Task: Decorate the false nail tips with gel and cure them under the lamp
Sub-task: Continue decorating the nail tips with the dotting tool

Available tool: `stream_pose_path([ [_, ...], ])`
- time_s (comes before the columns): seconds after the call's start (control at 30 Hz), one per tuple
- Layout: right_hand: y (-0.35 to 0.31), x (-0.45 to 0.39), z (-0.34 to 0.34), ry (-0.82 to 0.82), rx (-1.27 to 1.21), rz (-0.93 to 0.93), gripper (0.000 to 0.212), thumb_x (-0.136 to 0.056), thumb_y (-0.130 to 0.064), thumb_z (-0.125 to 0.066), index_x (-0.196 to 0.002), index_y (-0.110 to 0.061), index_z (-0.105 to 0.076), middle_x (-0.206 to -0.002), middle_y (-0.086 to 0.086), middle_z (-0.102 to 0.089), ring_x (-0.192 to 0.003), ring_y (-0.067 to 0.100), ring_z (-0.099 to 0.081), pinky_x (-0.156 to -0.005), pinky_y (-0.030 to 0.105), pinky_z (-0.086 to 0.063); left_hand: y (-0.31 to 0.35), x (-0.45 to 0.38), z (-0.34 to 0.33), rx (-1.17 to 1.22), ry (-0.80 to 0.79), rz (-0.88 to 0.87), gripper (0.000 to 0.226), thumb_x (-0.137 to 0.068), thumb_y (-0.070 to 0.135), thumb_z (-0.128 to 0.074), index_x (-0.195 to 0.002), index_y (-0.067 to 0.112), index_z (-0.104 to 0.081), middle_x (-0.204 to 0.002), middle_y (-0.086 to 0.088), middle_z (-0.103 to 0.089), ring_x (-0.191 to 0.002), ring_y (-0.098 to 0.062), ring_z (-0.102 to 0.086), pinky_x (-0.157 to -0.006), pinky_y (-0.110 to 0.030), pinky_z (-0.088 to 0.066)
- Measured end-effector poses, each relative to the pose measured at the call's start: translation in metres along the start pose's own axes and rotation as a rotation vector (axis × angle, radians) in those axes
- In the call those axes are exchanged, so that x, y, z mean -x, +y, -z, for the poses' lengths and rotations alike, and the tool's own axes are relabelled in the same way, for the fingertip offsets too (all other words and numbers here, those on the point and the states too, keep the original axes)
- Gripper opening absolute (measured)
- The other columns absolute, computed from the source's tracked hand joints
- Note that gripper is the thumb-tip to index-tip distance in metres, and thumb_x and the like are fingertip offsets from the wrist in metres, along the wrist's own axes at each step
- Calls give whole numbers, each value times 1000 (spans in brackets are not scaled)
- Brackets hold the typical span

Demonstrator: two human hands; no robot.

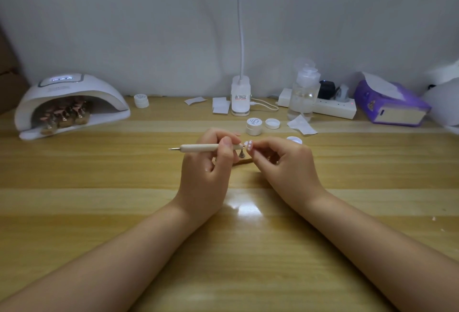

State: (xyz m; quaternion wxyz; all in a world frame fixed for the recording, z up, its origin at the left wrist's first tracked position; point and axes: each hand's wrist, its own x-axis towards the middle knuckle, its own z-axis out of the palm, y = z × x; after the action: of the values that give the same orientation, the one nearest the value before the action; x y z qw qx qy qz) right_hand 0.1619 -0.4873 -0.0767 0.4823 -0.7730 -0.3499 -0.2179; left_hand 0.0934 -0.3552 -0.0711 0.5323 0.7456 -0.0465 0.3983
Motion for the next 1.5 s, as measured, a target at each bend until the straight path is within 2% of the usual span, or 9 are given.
stream_pose_path([
  [0.13,-1,-1,2,90,2,101,9,-81,-5,-71,-88,-10,-73,-73,0,-70,-67,7,-59,-63,15,-47,0,-2,1,9,57,-55,17,-92,32,-40,-86,30,-56,-73,1,-63,-66,-4,-59,-60,-20,-48],
  [0.27,-1,-1,2,100,-28,92,10,-82,-5,-70,-90,-10,-72,-74,1,-69,-67,10,-61,-65,26,-51,-5,-4,2,-5,93,-35,16,-94,31,-39,-90,29,-55,-77,17,-62,-71,1,-60,-65,-16,-47],
  [0.43,0,-1,1,85,-58,55,8,-82,-5,-70,-88,-11,-71,-73,-2,-68,-69,10,-60,-64,19,-49,-6,-5,1,-13,110,-24,18,-95,21,-39,-90,28,-55,-75,12,-61,-71,1,-60,-65,-15,-47],
  [0.7,-1,-2,0,40,2,43,5,-82,-9,-71,-86,-11,-73,-77,0,-64,-67,7,-54,-62,8,-39,-6,-5,0,-9,100,-14,17,-95,22,-40,-89,29,-54,-75,16,-62,-72,0,-61,-65,-16,-48],
  [0.8,-1,-4,1,50,83,4,3,-83,-15,-70,-85,-15,-73,-71,0,-56,-64,7,-48,-61,11,-37,-6,-4,0,-12,93,-17,17,-95,21,-41,-89,29,-54,-73,13,-61,-71,1,-60,-65,-16,-47],
  [0.93,-2,-7,-4,-10,195,-52,6,-85,-18,-67,-83,-15,-72,-66,0,-53,-62,13,-45,-59,28,-37,-6,-3,-1,1,75,-4,16,-94,21,-41,-90,28,-55,-74,11,-62,-71,1,-61,-65,-15,-47],
  [1.17,2,-7,-9,-90,320,-157,13,-88,-27,-62,-92,-23,-73,-64,-14,-44,-66,7,-43,-57,24,-26,-5,-3,-1,0,63,9,17,-94,21,-41,-89,29,-55,-76,7,-62,-71,0,-60,-65,-18,-48],
  [1.33,3,-8,-9,-135,389,-208,18,-88,-28,-58,-98,-27,-73,-82,-6,-67,-81,15,-58,-58,26,-33,-5,-3,-1,6,49,25,17,-94,22,-40,-89,30,-55,-78,5,-63,-71,-2,-59,-65,-18,-48],
  [1.5,4,-8,-11,-140,426,-227,19,-89,-28,-57,-100,-27,-72,-89,-4,-70,-87,17,-60,-59,26,-33,-4,-1,-1,18,39,36,17,-93,22,-41,-88,31,-55,-77,4,-64,-68,-2,-59,-62,-17,-47],
])
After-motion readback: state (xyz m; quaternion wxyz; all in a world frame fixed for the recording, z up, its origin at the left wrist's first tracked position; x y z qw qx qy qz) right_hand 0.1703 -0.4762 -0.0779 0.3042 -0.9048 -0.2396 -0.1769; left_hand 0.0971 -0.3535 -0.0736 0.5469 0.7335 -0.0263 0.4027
